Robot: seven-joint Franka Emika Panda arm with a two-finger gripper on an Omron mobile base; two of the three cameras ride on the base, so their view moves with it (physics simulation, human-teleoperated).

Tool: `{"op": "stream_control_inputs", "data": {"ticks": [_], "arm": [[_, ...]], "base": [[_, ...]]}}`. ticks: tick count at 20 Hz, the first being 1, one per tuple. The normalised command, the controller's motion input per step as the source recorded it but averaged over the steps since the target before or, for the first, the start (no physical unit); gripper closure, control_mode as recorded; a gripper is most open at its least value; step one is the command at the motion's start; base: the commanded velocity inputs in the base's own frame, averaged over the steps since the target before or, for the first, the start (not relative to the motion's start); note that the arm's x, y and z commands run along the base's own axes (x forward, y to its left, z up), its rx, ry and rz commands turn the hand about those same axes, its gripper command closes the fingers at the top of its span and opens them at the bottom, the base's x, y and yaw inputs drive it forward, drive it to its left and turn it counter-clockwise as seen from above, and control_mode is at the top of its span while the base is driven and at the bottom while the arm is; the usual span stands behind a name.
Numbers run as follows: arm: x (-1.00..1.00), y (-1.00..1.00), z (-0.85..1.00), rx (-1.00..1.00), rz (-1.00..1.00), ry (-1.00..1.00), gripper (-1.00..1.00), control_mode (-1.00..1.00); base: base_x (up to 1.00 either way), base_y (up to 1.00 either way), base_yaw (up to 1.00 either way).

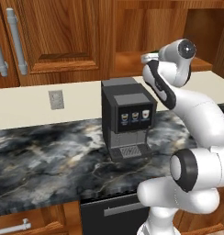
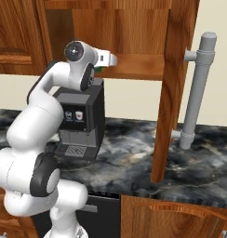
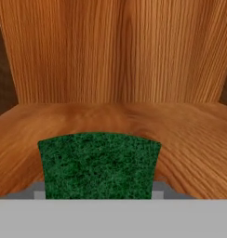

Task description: Pick up the bar soap and sponge from the sink, and place them back in the cabinet, and close the cabinet door.

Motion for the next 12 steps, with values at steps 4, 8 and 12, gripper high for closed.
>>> {"op": "stream_control_inputs", "data": {"ticks": [4,8,12], "arm": [[0.39,0.0,-0.09,0.0,0.0,0.0,1.0,-1.0],[0.43,0.0,-0.07,0.0,0.0,0.0,1.0,-1.0],[0.43,0.0,-0.08,0.0,0.0,0.0,1.0,-1.0]], "base": [[0.0,0.0,0.0],[0.0,0.0,0.0],[0.0,0.0,0.0]]}}
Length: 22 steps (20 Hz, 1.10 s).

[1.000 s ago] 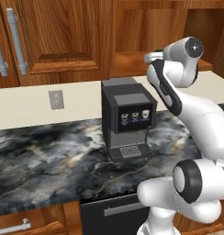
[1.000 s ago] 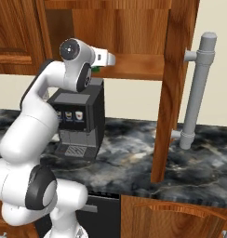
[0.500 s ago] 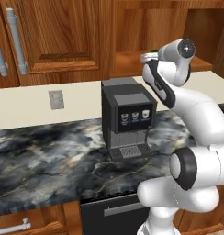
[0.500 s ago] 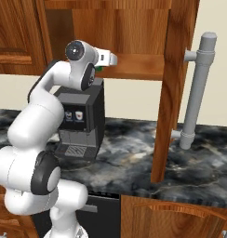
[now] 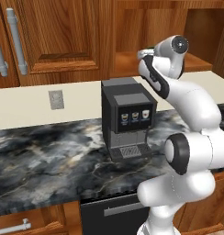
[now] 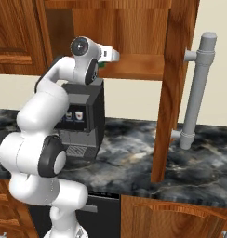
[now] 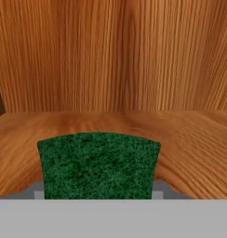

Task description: Pick up the bar soap and sponge from the sink, and place them back in the cabinet, and close the cabinet door.

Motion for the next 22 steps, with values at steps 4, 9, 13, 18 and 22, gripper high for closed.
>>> {"op": "stream_control_inputs", "data": {"ticks": [4,9,13,18,22], "arm": [[0.36,0.0,-0.06,0.0,0.0,0.0,1.0,-1.0],[0.26,0.0,-0.02,0.0,0.0,0.0,1.0,-1.0],[0.14,0.0,0.0,0.0,0.0,0.0,1.0,-1.0],[0.02,0.0,0.0,0.0,0.0,0.0,-1.0,-1.0],[0.0,0.0,0.0,0.0,0.0,0.0,-1.0,-1.0]], "base": [[0.0,0.0,0.0],[0.0,0.0,0.0],[0.0,0.0,0.0],[0.0,0.0,0.0],[0.0,0.0,0.0]]}}
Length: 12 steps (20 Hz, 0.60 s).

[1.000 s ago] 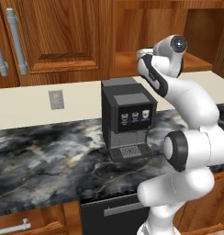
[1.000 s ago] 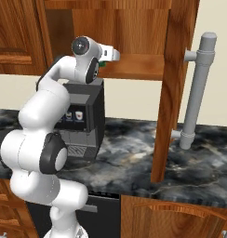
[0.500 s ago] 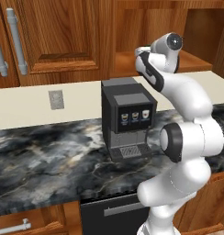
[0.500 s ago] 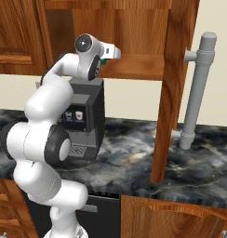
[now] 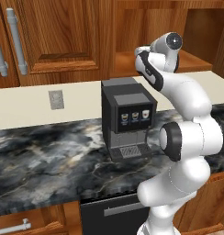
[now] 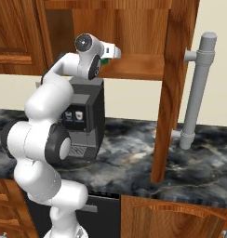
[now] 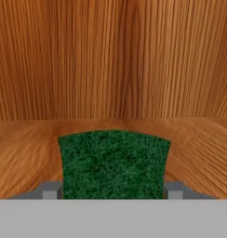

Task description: Pick up the bar soap and sponge from the sink, and place them back in the cabinet, and close the cabinet door.

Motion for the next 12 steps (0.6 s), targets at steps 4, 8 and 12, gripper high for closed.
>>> {"op": "stream_control_inputs", "data": {"ticks": [4,8,12], "arm": [[0.0,0.0,0.0,0.0,0.0,0.0,-1.0,-1.0],[0.0,0.0,0.0,0.0,0.0,0.0,-1.0,-1.0],[-0.13,0.0,0.0,0.0,0.0,0.0,-1.0,-1.0]], "base": [[0.0,0.0,0.0],[0.0,0.0,0.0],[0.0,0.0,0.0]]}}
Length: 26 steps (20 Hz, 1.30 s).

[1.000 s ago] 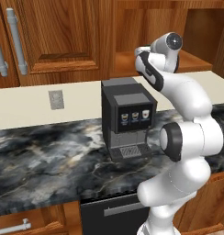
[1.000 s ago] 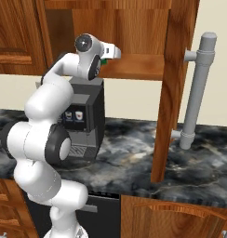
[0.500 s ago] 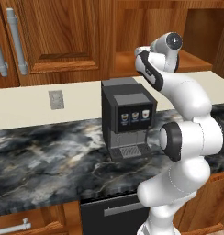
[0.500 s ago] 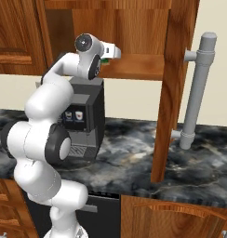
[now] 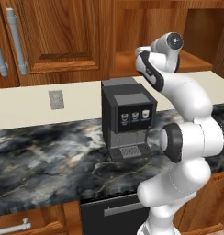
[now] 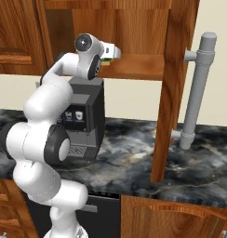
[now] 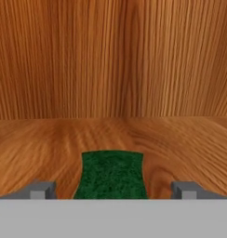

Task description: Pick up the bar soap and sponge from the sink, and place them back in the cabinet, and close the cabinet door.

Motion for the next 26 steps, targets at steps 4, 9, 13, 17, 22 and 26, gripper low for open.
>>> {"op": "stream_control_inputs", "data": {"ticks": [4,9,13,17,22,26], "arm": [[-0.42,0.0,0.0,0.0,0.0,0.0,-1.0,-1.0],[-0.63,-0.02,0.0,0.0,0.0,-0.05,-1.0,-1.0],[-0.73,-0.03,0.0,0.0,0.0,-0.06,-1.0,-1.0],[-0.84,0.0,0.0,0.0,0.0,0.0,-1.0,-1.0],[-0.66,0.0,0.25,0.0,-0.05,0.17,-1.0,-1.0],[-0.59,0.01,0.39,0.0,-0.09,0.31,-1.0,-1.0]], "base": [[0.0,0.0,0.0],[0.0,0.0,0.0],[0.0,0.0,0.0],[0.0,0.0,0.0],[0.0,0.0,0.0],[0.0,0.0,0.0]]}}
